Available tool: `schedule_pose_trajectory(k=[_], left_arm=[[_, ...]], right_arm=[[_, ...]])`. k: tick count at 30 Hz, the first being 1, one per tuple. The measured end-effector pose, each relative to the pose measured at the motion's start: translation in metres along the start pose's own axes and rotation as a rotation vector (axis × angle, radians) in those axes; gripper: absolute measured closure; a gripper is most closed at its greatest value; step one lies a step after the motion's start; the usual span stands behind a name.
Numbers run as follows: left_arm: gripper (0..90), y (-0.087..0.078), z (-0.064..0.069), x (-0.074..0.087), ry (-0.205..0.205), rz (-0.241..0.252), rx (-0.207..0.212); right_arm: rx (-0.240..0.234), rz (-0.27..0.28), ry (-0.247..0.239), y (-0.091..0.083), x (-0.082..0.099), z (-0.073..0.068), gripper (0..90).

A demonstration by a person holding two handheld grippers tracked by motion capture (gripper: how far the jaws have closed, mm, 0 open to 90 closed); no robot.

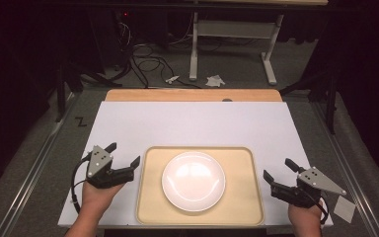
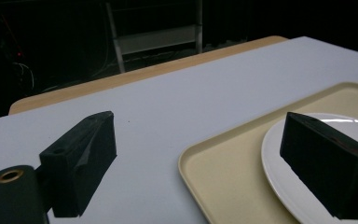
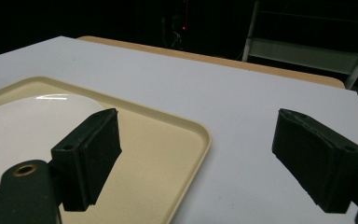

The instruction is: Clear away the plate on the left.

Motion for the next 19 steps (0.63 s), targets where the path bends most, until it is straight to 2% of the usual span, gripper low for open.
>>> schedule_pose_trajectory(k=[1,6,19], left_arm=[[10.8,-0.0012,-0.0015,-0.0006,0.001,0.005,-0.008],[10.0,-0.0032,0.0019,-0.0031,0.013,0.028,0.007],[7.0,-0.0013,0.0049,-0.0023,0.036,0.019,0.014]], right_arm=[[0.001,-0.001,0.004,0.0000,0.0002,0.0000,16.1],[0.006,-0.003,0.009,0.0000,0.0008,0.0007,16.1],[0.005,0.000,0.009,-0.0005,0.0005,0.0017,16.1]])
Point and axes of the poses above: each handheld gripper's, and its own axes: y roughly forward along the jaws, x roughly out of its underside, z roughly to its right, the point moved 7 cm from there along y, roughly forward along the jaws, and after that the axes turned 1 degree about y, right-handed, at the moved point
